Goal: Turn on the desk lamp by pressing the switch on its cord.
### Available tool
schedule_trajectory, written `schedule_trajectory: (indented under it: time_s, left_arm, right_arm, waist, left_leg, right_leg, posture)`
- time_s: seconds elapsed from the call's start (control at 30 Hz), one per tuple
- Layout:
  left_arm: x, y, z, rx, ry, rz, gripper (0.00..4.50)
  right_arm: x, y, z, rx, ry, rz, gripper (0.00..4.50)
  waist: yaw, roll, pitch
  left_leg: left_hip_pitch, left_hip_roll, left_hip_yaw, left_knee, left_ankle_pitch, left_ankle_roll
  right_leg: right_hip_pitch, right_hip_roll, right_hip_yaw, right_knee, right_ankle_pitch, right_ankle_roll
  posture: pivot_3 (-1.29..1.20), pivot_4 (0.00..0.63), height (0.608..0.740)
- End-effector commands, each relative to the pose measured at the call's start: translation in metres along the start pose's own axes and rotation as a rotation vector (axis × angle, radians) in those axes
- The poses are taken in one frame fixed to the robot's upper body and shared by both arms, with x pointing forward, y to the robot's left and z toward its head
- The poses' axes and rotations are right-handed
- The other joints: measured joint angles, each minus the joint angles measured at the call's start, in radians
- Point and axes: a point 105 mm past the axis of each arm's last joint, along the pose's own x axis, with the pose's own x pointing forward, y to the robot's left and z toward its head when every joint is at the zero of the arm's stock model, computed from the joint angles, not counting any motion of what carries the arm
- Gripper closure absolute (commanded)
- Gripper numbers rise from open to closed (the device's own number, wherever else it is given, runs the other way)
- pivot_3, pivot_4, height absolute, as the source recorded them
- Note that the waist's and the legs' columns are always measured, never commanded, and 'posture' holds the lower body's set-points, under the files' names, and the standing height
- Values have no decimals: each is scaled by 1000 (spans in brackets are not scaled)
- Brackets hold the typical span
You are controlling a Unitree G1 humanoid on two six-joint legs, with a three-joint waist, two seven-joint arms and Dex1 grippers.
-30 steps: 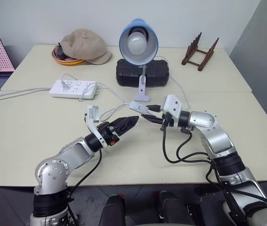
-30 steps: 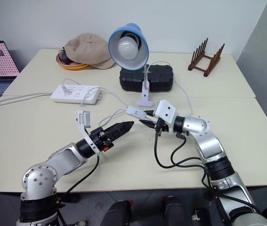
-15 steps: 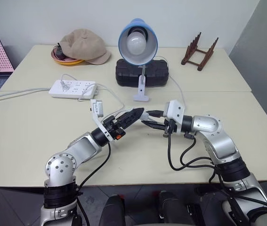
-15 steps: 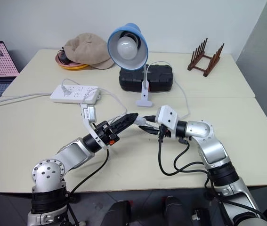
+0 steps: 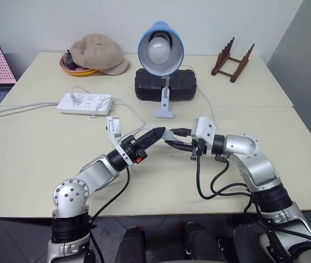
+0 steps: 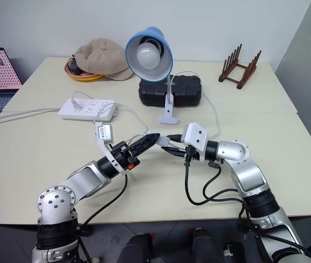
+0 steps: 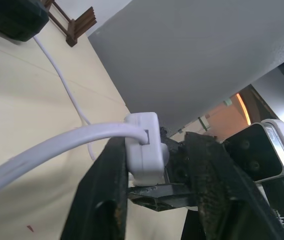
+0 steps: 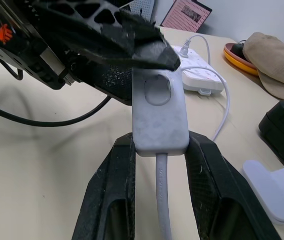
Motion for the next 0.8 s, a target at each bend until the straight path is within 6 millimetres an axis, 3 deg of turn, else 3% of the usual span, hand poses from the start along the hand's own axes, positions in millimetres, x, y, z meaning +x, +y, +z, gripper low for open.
schedule_trajectory:
  time_s: [0.03,0.1,0.43,0.5,0.73,0.8]
  left_arm:
    - [-1,-13,3,16,-8,-48,3767]
    - [-1,-14,2,14,-8,-47,4029]
    - [0,-10,4,44,-15,-8,4031]
    - [-2,-12,4,26,-15,-30,3331]
    - [-21,-11,1,73,36,19,1978]
    - [-36,-12,1,117,64,62,1477]
  right_arm:
    - [-3,-4,15,-51,-39,-17,3470]
    - [-4,-4,15,-51,-39,-18,3470]
    - [-2,-4,14,-54,-35,-15,3470]
    - [-1,-4,13,-56,-34,-13,3470]
    - [7,-12,7,-35,-34,-20,3470]
    - [15,-21,0,-5,-25,-39,3470]
  waist:
    - [0,0,0]
    - [1,0,0]
    - [1,0,0]
    - [1,0,0]
    - [-4,0,0]
    - [-7,0,0]
  left_leg:
    - [0,0,0,0,0,0]
    - [0,0,0,0,0,0]
    - [0,0,0,0,0,0]
    - [0,0,0,0,0,0]
    - [0,0,0,-1,0,0]
    - [0,0,0,-1,0,0]
  right_leg:
    - [0,0,0,0,0,0]
    - [0,0,0,0,0,0]
    - [0,0,0,-1,0,0]
    - [0,0,0,-1,0,0]
    - [0,0,0,-1,0,0]
    - [0,0,0,-1,0,0]
  posture:
    - [0,150,740]
    - [0,150,740]
    - [0,150,740]
    - [0,150,740]
    - [0,150,740]
    - [0,150,740]
